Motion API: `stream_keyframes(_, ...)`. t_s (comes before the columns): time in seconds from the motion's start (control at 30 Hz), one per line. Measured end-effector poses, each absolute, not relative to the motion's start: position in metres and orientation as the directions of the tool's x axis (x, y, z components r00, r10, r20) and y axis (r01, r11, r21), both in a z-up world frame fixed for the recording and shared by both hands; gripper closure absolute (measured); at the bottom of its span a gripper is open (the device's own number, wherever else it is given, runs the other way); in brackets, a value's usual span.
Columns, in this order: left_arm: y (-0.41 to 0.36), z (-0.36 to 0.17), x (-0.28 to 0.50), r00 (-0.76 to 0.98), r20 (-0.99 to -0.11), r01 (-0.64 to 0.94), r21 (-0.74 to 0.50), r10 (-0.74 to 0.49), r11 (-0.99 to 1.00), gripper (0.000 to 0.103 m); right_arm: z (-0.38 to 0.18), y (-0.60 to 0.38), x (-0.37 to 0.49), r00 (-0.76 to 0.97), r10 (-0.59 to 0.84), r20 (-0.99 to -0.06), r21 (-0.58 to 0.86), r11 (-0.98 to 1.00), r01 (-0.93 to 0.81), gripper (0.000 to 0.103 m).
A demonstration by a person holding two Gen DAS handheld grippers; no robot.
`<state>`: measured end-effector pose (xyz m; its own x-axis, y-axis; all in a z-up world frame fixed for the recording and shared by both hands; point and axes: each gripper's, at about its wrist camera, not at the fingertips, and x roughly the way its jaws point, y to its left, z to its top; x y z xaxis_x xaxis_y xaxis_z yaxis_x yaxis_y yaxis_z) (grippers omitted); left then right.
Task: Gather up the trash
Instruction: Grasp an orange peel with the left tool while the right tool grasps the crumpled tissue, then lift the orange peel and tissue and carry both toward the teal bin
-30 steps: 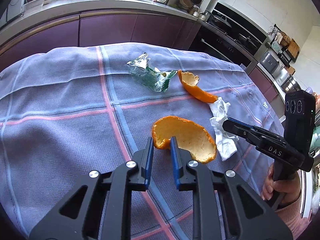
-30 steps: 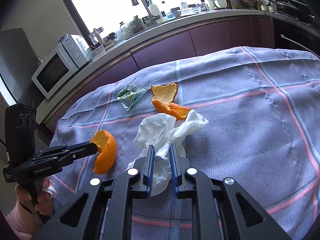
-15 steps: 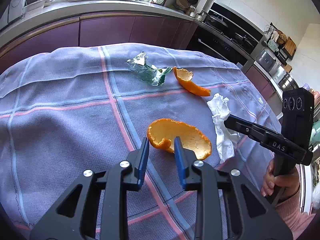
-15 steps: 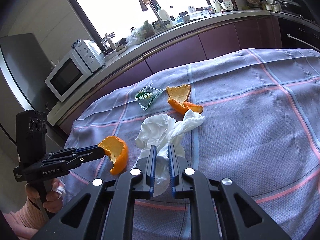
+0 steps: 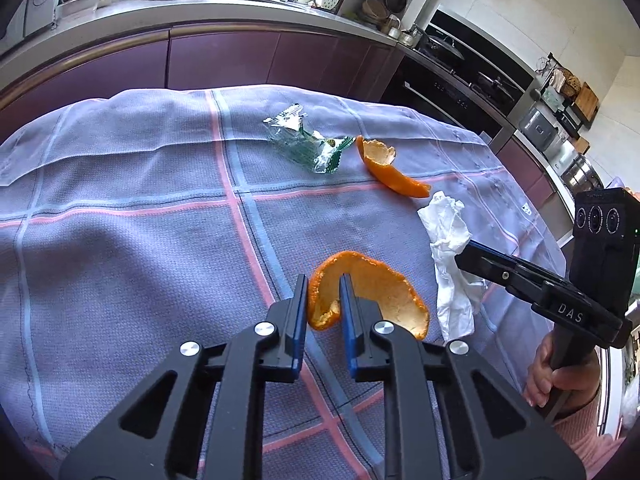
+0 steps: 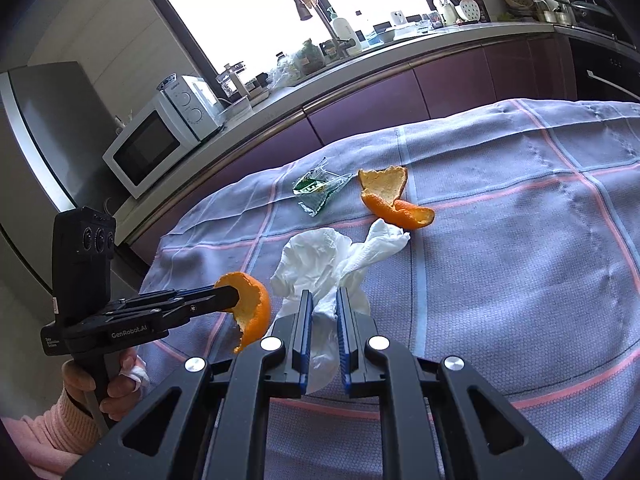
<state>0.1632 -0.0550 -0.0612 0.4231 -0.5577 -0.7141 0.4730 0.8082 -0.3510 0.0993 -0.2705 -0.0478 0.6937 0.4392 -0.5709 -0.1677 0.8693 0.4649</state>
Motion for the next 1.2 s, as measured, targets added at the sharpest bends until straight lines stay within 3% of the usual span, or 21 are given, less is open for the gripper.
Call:
stream_keyframes(0.5,0.019,-0.020,0.118,0.559,-0.637,0.424,-0.330,-0.530,0.843,0.090,-0.023,-0.233,0.092,0.687,0.507,-0.521,0.454,0.846,-0.279,0.092)
stream_keyframes(1.2,0.116,-0.003,0.072,0.660,-0.625,0.288,-0.302,-0.417,0.909,0.090,-0.012,-0.169,0.094,0.613,0.616,-0.495,0.458,0.784,-0.418,0.092)
